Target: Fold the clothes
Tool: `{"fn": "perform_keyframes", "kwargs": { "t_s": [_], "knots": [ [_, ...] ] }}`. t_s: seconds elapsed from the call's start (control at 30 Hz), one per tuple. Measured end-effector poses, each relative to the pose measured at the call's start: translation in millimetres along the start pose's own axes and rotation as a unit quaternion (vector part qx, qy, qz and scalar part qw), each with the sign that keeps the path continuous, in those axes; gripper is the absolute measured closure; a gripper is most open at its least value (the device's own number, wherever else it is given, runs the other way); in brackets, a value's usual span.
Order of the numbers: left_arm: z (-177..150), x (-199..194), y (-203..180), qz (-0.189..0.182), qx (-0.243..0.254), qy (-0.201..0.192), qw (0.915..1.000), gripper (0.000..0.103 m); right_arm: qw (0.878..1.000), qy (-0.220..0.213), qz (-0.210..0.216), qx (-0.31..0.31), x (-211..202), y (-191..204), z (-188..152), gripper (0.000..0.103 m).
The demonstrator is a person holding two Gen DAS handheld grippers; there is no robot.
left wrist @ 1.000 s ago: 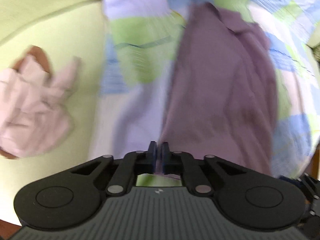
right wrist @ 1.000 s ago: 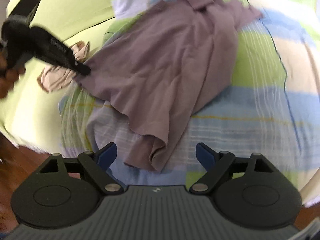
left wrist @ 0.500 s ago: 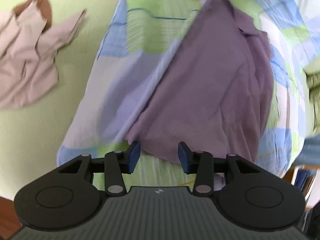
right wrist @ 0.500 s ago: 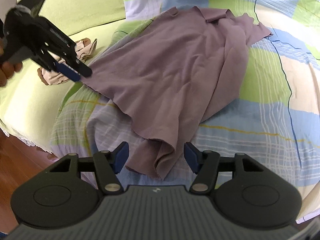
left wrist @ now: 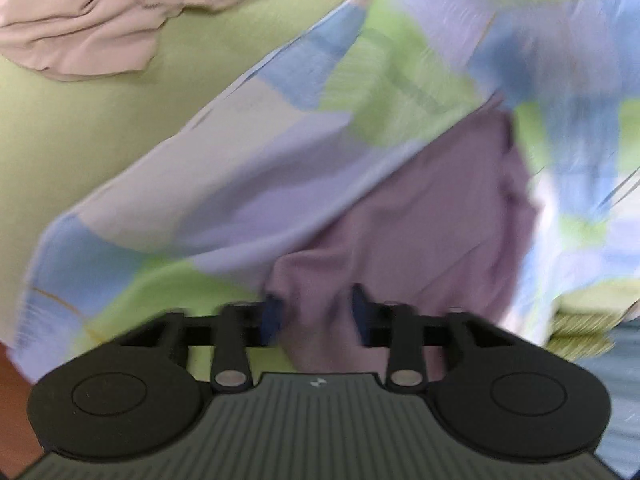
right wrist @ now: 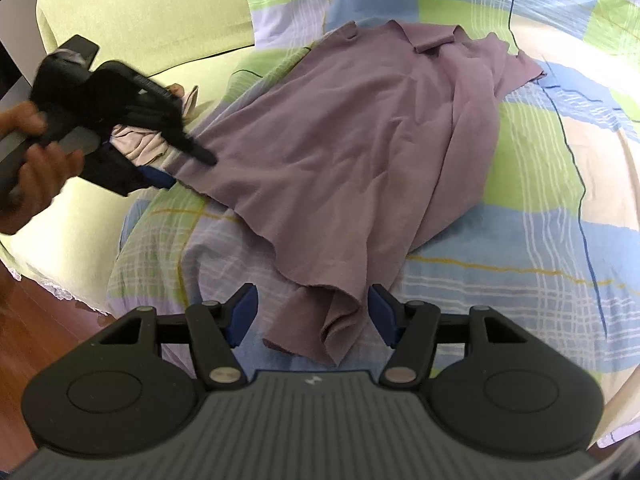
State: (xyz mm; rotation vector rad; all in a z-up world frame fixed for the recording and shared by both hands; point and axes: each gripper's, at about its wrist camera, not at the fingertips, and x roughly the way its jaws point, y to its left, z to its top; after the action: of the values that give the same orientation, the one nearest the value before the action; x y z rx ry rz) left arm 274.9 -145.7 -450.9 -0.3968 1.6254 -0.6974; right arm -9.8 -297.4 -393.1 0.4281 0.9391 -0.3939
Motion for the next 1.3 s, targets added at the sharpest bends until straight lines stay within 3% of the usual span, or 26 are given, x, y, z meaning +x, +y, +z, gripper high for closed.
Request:
{"fn": "perform_keyframes", "kwargs": {
  "t_s": [0.1, 0.37, 0.43, 0.7, 0.8, 0.9, 0.97, 1.1, 1.17, 1.23, 1.3],
  "knots": [
    [-8, -26, -11, -0.043, 0.015, -0.032, 0.9984, 0.100, 1.000, -0.004, -0.006, -0.001, -2, -1, -1, 0.045],
    [2, -64, -27, -0.075, 0.029, -0.075, 0.9940, 0.100, 0.999, -0.015, -0.016, -0.038, 9, 9, -1, 0.046],
    [6, -66, -30, -0.078, 0.032, -0.085, 0.9928, 0.100, 0.998, -0.020, -0.023, -0.061, 13, 13, -3, 0.054],
    [17, -60, -46, -0.087, 0.044, -0.081, 0.9920, 0.100, 0.978, -0.001, -0.069, -0.198, 32, 41, -20, 0.054],
    [18, -57, -49, -0.080, 0.048, -0.079, 0.9924, 0.100, 0.976, -0.010, -0.076, -0.205, 34, 42, -23, 0.057],
    [21, -58, -54, -0.064, 0.059, -0.084, 0.9927, 0.100, 0.982, -0.030, -0.056, -0.176, 33, 34, -7, 0.092],
    [21, -61, -60, -0.050, 0.071, -0.083, 0.9928, 0.100, 0.987, -0.049, -0.039, -0.149, 28, 27, 7, 0.093],
    [13, -61, -84, -0.045, 0.090, -0.066, 0.9928, 0.100, 0.987, -0.044, -0.053, -0.145, 16, 4, 19, 0.094],
    [8, -61, -102, -0.059, 0.101, -0.067, 0.9908, 0.100, 0.985, -0.058, -0.067, -0.145, -5, -17, 32, 0.094],
    [3, -59, -125, -0.091, 0.104, -0.076, 0.9875, 0.100, 0.976, -0.092, -0.106, -0.167, -42, -55, 63, 0.094],
    [-2, -59, -163, -0.133, 0.116, -0.096, 0.9796, 0.100, 0.968, -0.117, -0.130, -0.179, -62, -80, 84, 0.094]
  ]
}}
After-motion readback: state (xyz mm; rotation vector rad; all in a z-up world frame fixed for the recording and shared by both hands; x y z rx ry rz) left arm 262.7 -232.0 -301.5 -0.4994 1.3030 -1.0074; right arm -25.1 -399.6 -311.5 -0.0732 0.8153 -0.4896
